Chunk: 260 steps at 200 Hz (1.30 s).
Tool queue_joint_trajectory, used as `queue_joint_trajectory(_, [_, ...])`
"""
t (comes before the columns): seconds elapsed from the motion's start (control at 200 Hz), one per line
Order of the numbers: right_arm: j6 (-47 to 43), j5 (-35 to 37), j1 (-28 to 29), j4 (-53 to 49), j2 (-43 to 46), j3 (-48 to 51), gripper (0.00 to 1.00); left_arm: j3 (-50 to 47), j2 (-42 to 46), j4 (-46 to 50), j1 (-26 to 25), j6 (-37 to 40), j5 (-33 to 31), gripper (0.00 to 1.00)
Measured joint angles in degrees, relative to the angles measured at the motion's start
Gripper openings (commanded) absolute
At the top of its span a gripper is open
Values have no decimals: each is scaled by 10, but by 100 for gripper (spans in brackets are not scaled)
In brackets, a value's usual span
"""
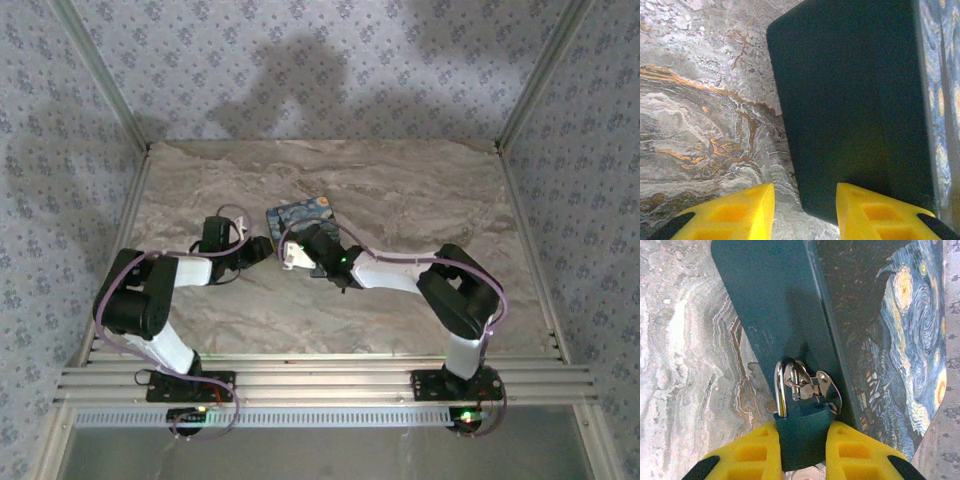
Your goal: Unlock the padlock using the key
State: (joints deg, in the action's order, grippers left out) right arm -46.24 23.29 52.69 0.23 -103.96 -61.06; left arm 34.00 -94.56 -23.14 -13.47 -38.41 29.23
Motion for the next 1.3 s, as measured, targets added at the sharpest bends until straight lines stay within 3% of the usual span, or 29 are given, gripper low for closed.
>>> queue_joint_trajectory(1.134, [-75, 170, 44, 202, -3, 50, 0, 0, -1, -11, 3, -5, 1, 36])
queue_joint_trajectory(1.299, [-62, 167, 45, 202, -4, 50, 0, 0, -1, -11, 4, -6, 1, 36])
